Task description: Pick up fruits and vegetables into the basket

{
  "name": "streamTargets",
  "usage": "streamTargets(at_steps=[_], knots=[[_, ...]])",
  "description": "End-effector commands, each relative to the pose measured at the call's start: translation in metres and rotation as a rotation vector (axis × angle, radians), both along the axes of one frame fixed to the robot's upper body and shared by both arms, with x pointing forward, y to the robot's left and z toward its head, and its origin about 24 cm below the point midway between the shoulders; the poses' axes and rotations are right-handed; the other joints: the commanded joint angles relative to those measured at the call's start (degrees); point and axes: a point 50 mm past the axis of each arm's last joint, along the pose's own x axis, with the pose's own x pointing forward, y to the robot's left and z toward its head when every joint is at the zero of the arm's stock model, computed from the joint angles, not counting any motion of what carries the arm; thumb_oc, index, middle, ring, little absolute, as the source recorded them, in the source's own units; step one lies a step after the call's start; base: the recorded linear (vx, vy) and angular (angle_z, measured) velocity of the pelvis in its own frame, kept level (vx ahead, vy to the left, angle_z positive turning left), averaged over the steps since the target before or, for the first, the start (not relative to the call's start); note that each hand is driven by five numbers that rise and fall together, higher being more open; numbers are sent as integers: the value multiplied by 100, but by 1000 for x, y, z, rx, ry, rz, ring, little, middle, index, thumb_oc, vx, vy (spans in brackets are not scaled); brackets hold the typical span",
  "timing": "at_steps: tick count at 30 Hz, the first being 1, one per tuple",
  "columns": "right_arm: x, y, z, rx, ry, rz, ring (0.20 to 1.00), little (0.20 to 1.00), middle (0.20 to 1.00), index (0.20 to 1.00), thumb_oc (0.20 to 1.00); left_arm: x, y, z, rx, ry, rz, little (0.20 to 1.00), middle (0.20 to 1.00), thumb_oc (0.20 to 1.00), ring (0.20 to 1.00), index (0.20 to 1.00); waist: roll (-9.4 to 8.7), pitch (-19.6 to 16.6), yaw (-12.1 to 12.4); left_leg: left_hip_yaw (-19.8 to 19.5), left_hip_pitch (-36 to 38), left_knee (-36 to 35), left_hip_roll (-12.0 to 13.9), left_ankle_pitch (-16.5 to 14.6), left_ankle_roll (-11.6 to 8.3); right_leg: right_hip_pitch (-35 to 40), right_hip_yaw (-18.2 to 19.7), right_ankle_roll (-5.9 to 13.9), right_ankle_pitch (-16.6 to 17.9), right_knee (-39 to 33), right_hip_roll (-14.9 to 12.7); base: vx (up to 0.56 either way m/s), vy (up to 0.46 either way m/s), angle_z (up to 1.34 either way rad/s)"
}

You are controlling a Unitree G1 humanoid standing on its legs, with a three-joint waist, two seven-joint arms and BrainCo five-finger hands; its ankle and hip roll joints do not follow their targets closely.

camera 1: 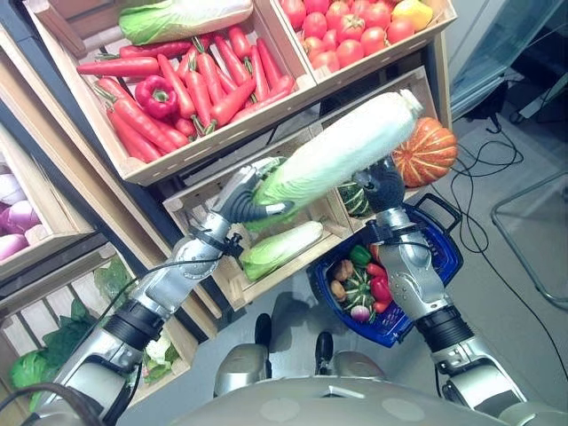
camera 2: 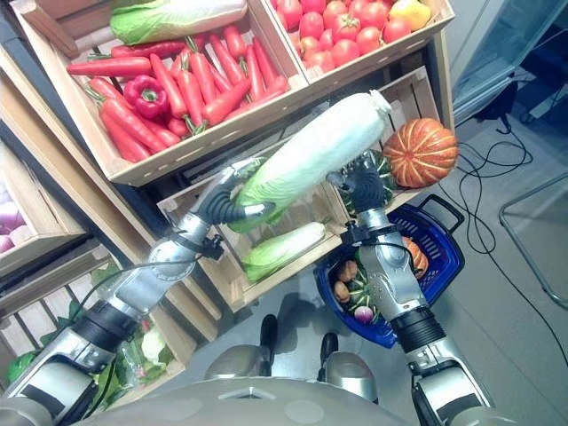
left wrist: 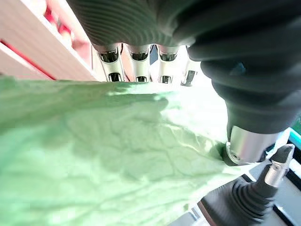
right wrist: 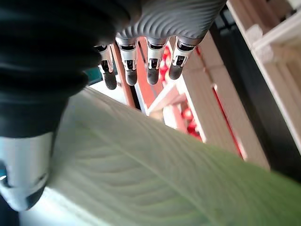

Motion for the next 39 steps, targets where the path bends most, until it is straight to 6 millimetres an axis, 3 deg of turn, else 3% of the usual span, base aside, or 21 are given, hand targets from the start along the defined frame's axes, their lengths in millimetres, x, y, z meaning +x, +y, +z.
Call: streamTargets(at_steps=[1,13,24,25,26,27,28,39], knots=[[-5,7,8,66,-30,90,1000,1000,1000,1000,1000,-11,-18,21,-117,-49,-180,200,200,200,200,200,-210,-419,-30,59,61,66,-239,-690,195,-199,39,469,187,-72,-234,0,0,0],[-10,14,12,141,-33,175,1000,1000,1000,1000,1000,-15,-21,9,-57,75,-240,200,200,200,200,200,-176,-609,-42,131,135,5,-213,-727,247,-162,119,515,219,-175,-231,2,-1,-1],[-17,17,15,159,-60,348,1000,1000,1000,1000,1000,-13,-9,-4,-20,216,-223,200,200,200,200,200,-177,-719,-16,175,140,5,-195,-746,283,-180,158,542,215,-175,-236,0,0,0],[-17,18,15,160,-57,363,573,573,573,573,573,-13,-8,-5,-14,226,-219,200,200,200,200,200,-179,-729,-11,177,137,5,-191,-748,283,-184,157,546,213,-175,-239,0,0,0],[-17,18,14,158,-55,367,410,410,410,410,410,-13,-7,-5,-13,231,-218,200,200,200,200,200,-180,-735,-7,176,134,5,-192,-750,284,-188,157,549,212,-175,-240,0,0,0],[-17,18,14,158,-54,368,351,351,351,351,351,-13,-7,-5,-15,232,-217,200,200,200,200,200,-180,-739,-7,176,130,5,-193,-750,285,-191,158,550,212,-175,-241,0,0,0],[-17,18,14,159,-52,370,200,200,200,200,200,-12,-5,-5,-24,236,-212,200,200,200,200,200,-181,-747,-6,178,124,5,-191,-750,284,-196,159,552,210,-175,-241,0,0,0],[-18,15,12,153,-52,400,200,200,200,200,200,-9,5,-10,-13,297,-161,200,200,200,200,200,-190,-744,13,196,145,5,-174,-779,290,-179,170,559,189,-175,-243,0,0,-1]])
